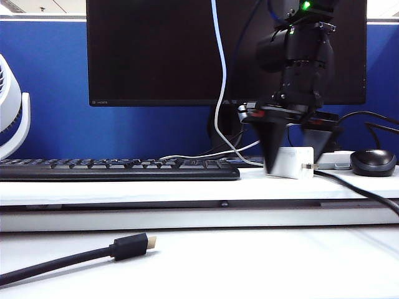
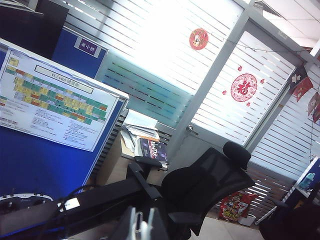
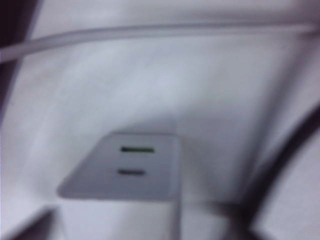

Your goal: Pick up the Type-C charging cable and the charging base, insert one end of the Type-C charger into the corresponding slot on the base, and finally place the plugged-in charger back on the table.

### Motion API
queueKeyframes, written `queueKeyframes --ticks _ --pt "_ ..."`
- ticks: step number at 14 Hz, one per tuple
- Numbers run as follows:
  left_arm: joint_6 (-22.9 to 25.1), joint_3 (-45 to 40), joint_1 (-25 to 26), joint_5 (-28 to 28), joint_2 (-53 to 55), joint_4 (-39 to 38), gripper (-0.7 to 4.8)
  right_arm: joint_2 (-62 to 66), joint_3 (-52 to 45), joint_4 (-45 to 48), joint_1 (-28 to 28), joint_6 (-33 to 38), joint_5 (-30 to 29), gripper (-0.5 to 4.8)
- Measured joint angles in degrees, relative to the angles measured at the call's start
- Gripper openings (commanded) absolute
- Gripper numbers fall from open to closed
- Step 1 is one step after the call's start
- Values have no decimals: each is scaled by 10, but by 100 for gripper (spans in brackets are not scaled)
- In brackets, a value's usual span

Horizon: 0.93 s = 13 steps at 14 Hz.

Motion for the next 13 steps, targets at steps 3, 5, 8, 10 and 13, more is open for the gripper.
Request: queueKeyframes --ticks 3,5,8,10,13 --pt "2 0 0 0 0 0 -6 -37 0 0 0 4 2 479" --pt "2 0 0 0 0 0 -6 -63 0 0 0 4 33 479" --pt "2 0 0 0 0 0 -6 -64 0 33 0 4 179 479" --pt "2 0 0 0 0 0 -6 -64 0 41 0 1 242 479" --pt "2 0 0 0 0 0 -6 -50 0 37 -5 -14 265 479"
